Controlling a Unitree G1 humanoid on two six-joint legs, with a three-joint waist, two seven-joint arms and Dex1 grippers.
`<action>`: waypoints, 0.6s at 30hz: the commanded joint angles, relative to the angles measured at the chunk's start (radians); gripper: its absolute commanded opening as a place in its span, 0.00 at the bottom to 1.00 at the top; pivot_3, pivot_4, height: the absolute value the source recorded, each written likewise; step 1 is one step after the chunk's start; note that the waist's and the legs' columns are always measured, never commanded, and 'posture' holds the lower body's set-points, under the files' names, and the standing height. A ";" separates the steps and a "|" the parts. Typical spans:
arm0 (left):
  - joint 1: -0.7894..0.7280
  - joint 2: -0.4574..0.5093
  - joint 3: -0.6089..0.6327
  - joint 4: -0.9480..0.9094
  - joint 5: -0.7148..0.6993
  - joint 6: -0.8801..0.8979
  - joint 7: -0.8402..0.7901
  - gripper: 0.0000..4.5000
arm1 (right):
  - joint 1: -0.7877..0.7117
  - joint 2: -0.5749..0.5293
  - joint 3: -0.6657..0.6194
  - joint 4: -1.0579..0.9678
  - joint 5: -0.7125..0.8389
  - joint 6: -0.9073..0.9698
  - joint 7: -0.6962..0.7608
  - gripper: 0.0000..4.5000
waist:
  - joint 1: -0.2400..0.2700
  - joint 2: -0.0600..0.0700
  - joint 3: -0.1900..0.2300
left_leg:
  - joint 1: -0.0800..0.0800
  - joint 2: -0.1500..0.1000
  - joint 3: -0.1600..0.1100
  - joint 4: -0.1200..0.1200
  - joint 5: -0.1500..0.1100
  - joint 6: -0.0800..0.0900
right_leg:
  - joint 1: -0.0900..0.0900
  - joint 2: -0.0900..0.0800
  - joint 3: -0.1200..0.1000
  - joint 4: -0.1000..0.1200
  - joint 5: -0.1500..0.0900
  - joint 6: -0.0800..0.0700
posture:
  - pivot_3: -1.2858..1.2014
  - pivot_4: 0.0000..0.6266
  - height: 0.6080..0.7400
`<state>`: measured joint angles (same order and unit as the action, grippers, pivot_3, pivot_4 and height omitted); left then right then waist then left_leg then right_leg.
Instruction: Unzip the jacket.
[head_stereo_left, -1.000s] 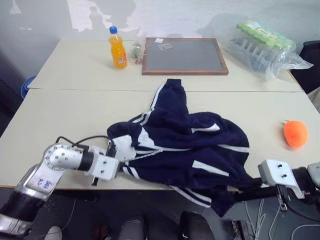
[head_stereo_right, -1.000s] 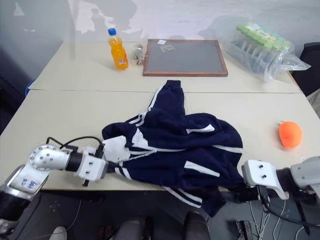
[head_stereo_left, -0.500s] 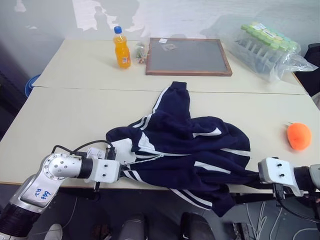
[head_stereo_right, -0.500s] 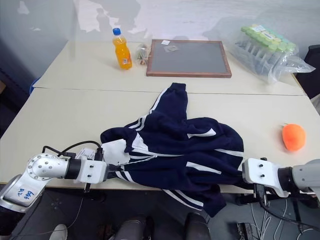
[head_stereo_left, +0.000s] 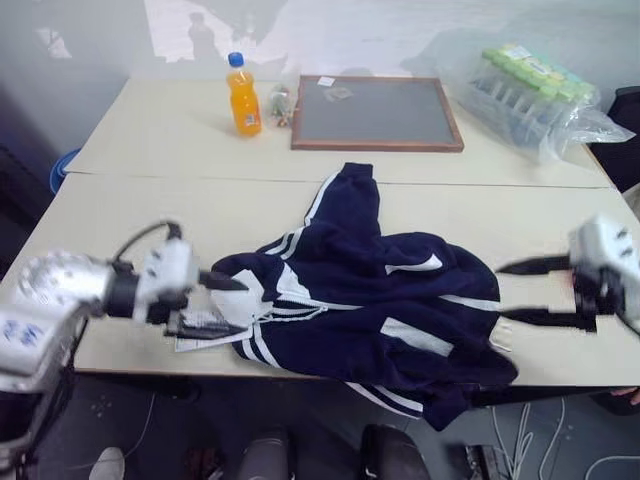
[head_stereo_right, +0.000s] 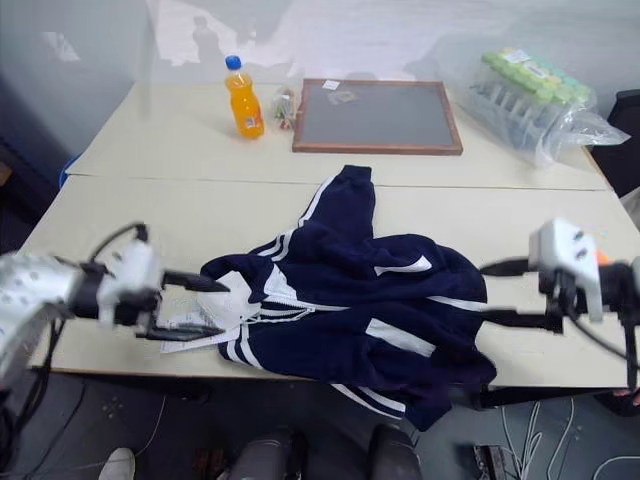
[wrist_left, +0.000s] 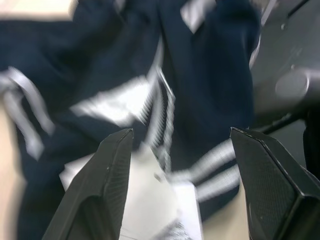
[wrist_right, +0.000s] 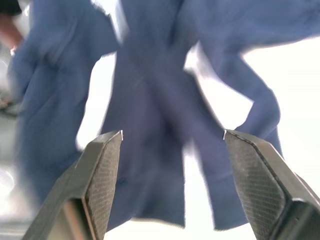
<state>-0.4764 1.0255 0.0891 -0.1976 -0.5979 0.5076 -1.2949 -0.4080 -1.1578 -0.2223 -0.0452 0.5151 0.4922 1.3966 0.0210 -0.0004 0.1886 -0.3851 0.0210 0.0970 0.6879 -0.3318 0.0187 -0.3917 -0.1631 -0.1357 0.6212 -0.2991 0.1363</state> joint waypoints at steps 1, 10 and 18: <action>-0.194 -0.067 -0.105 0.189 0.058 0.018 -0.037 0.72 | -0.214 0.101 0.173 0.197 -0.111 0.000 -0.038 0.75 | -0.003 0.000 -0.001 | 0.000 0.000 0.001 -0.001 0.000 0.000 | 0.000 0.000 0.000 0.000 0.000 0.000 | 0.52 0.24 1.00; -0.494 -0.310 -0.404 0.767 0.475 -0.352 -0.057 0.72 | -0.583 0.356 0.451 0.749 -0.457 -0.215 -0.137 0.75 | -0.028 -0.001 -0.001 | -0.008 -0.002 0.009 -0.003 0.000 0.000 | -0.009 0.000 -0.001 0.001 0.000 0.000 | 0.52 0.24 1.00; -0.618 -0.418 -0.404 1.126 0.603 -0.541 -0.007 0.72 | -0.691 0.361 0.476 0.968 -0.541 -0.313 -0.034 0.75 | -0.049 -0.001 -0.001 | -0.009 -0.002 0.008 -0.002 0.000 0.000 | -0.010 -0.001 -0.001 0.002 0.000 0.000 | 0.52 0.24 1.00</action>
<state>-1.0651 0.6093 -0.3324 0.8935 -0.0163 0.0029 -1.3105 -1.0694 -0.7787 0.2687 0.9057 -0.0132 0.2020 1.3443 -0.0283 -0.0010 0.1874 -0.3934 0.0186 0.1054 0.6856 -0.3319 0.0188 -0.4012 -0.1644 -0.1368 0.6236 -0.2990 0.1364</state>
